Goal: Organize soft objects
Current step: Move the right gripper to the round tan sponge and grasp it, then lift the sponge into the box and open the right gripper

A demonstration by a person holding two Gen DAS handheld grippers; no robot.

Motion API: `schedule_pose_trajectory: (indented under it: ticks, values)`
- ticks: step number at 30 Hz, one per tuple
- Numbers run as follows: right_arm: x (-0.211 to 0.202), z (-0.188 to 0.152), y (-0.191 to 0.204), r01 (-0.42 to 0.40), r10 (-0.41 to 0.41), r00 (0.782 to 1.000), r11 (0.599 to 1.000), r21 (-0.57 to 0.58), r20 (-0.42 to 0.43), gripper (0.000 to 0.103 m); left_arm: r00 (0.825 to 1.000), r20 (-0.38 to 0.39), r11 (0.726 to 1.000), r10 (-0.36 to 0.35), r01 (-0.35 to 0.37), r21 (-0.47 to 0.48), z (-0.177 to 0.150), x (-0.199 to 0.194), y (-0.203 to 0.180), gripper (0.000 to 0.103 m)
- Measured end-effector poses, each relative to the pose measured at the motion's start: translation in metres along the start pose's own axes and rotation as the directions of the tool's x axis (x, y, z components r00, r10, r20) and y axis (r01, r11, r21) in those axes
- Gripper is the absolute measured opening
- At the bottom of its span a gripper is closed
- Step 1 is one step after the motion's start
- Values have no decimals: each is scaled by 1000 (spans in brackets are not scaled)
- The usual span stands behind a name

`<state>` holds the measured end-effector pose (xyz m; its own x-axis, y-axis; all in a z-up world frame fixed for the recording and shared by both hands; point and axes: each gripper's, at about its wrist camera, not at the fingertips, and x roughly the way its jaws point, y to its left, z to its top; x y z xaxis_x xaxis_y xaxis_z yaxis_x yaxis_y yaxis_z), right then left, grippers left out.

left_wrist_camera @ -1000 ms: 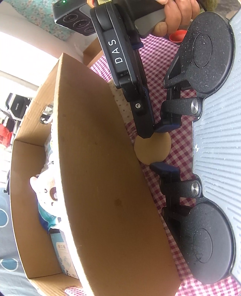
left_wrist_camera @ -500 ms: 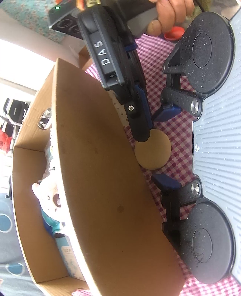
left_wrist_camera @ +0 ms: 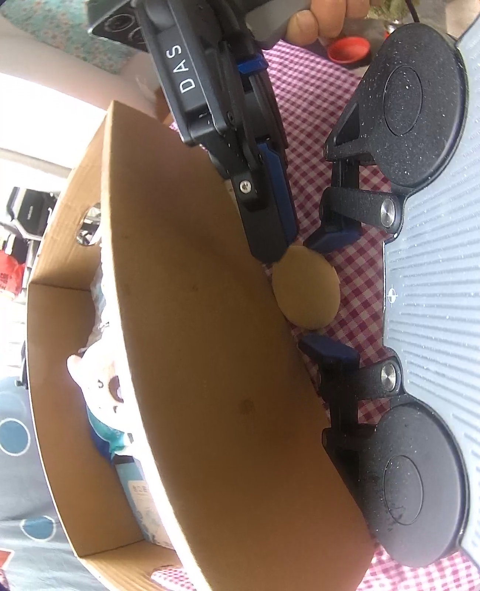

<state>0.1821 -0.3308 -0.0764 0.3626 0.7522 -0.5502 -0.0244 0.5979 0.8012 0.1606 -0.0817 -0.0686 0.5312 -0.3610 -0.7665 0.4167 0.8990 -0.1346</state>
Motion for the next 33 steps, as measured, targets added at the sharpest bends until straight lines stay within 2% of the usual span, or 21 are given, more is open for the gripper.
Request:
schedule_pose_trajectory:
  ticks: [4,10,22,25,27,30,33]
  values:
    - [-4,0,-4,14,-14,1000,1000,27,16,32,1000,5,1000,9,-9,11,-1,0,1,46]
    - [3,2,-12,11,-10,1000,998,65,-9,32,1000,12,999,19,-20,26,-1,0,-2,46]
    - [31,12,-6,6,-2,998,998,58,-58,31,1000,16,998,17,-18,68,-4,-1,-8,49]
    - [36,12,-1,13,-11,998,999,39,-58,27,1000,16,997,14,-16,72,-5,-1,-10,49]
    - [38,10,4,26,-25,998,999,23,-56,16,1000,14,997,9,-10,72,-6,-3,-10,49]
    - [39,7,11,30,-30,998,1000,-5,-54,7,1000,10,998,1,-2,70,-7,-5,-11,49]
    - [39,1,23,34,-36,998,998,-49,-44,7,1000,16,998,-6,5,64,-11,-12,-13,49]
